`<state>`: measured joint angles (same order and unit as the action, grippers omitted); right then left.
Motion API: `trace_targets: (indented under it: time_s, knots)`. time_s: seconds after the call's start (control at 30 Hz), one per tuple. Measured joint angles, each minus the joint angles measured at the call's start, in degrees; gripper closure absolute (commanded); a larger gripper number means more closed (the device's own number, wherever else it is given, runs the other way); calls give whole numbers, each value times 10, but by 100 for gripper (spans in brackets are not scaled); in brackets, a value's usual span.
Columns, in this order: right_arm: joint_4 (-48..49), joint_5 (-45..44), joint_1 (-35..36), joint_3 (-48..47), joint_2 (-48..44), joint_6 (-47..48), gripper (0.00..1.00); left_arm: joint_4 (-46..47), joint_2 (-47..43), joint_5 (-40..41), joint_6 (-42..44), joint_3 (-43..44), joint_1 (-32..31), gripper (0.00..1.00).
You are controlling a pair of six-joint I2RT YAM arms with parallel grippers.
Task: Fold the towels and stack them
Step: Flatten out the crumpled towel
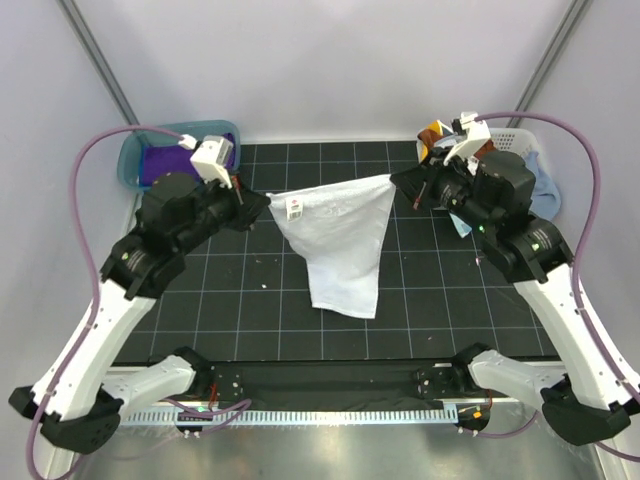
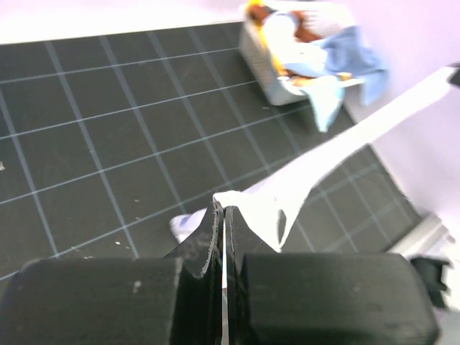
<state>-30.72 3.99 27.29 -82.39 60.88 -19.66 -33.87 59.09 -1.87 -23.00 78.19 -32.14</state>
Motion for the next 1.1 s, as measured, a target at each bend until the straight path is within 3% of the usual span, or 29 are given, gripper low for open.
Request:
trace_targets:
  time_s: [0.47, 1.1]
  knots:
    - [-76, 80, 6, -51, -59, -12, 99, -61, -67, -84, -3, 38, -8, 100]
    - [-86, 143, 7, -153, -41, -44, 99, -86, -70, -130, -8, 156, -8, 100]
